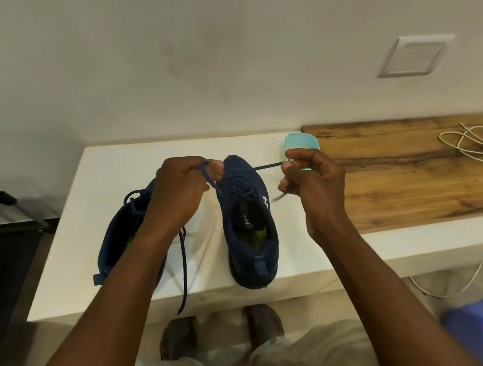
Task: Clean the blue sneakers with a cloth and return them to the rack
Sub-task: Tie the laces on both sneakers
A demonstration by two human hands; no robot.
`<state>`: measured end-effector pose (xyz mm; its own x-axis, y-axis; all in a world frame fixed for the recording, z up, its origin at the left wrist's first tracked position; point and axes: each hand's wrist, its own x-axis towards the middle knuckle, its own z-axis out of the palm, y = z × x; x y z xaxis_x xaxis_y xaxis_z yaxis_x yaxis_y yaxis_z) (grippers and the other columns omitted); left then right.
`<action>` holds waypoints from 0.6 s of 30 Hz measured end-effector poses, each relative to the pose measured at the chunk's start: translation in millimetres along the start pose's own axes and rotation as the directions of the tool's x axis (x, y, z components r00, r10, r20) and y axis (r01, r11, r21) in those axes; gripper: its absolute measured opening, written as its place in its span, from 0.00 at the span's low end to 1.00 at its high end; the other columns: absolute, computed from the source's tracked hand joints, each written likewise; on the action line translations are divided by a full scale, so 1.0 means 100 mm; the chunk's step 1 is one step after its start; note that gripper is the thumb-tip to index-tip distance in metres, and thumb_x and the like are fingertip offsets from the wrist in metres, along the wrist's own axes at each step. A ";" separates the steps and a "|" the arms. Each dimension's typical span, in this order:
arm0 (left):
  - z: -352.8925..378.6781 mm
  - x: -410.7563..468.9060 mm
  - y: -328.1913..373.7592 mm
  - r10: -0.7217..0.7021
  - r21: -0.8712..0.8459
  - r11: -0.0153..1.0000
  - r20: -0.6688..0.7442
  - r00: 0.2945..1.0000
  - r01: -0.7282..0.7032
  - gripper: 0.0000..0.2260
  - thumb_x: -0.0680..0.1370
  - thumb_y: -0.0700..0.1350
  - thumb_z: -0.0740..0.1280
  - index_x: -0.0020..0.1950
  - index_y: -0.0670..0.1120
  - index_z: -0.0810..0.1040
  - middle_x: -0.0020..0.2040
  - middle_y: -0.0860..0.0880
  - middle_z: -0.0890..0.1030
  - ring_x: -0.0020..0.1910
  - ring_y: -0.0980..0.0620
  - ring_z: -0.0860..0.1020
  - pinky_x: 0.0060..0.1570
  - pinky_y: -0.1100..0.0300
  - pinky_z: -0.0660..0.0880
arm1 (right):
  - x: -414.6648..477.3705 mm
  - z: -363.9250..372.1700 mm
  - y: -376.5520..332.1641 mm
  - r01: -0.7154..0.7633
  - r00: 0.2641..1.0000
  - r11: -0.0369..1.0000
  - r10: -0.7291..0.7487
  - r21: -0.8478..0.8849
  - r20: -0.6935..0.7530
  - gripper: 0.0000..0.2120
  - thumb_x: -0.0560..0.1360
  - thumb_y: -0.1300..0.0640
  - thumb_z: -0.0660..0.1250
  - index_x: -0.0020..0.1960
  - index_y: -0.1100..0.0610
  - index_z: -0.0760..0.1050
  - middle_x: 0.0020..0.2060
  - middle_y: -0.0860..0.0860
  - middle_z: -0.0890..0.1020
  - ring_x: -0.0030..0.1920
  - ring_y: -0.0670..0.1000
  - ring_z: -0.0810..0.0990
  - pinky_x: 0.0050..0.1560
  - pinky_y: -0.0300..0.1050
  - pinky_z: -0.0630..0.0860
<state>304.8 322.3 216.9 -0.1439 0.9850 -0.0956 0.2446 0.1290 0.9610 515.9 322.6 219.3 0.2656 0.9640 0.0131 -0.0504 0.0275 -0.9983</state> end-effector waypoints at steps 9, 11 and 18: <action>-0.25 -0.15 0.09 -0.319 0.332 0.889 -0.047 0.947 0.316 0.10 0.76 0.40 0.68 0.41 0.33 0.82 0.32 0.41 0.85 0.28 0.47 0.84 0.40 0.57 0.82 | 0.19 -0.29 0.30 -0.152 0.971 0.964 0.104 -0.216 -0.216 0.06 0.75 0.61 0.70 0.47 0.51 0.84 0.51 0.49 0.84 0.51 0.49 0.81 0.47 0.42 0.81; -0.30 -0.20 0.15 -0.319 0.472 0.828 -0.050 0.946 0.304 0.13 0.78 0.44 0.69 0.41 0.35 0.82 0.28 0.44 0.84 0.26 0.48 0.83 0.38 0.58 0.82 | 0.17 -0.31 0.40 -0.106 0.987 0.914 0.047 -0.391 -0.157 0.08 0.75 0.61 0.70 0.48 0.48 0.83 0.56 0.48 0.82 0.59 0.49 0.79 0.53 0.43 0.81; -0.15 -0.23 0.32 0.061 0.639 0.765 0.055 0.997 -0.082 0.12 0.76 0.57 0.71 0.43 0.49 0.83 0.40 0.53 0.84 0.43 0.53 0.82 0.46 0.57 0.78 | 0.01 -0.02 0.33 0.295 0.941 0.759 -0.124 -0.580 0.316 0.13 0.78 0.61 0.66 0.55 0.44 0.79 0.55 0.40 0.78 0.58 0.41 0.72 0.59 0.31 0.65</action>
<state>301.5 301.7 253.4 -0.0753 0.9958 -0.0514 0.8118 0.0912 0.5768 516.3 324.3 186.8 -0.0484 0.9869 0.1536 0.5989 0.1518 -0.7863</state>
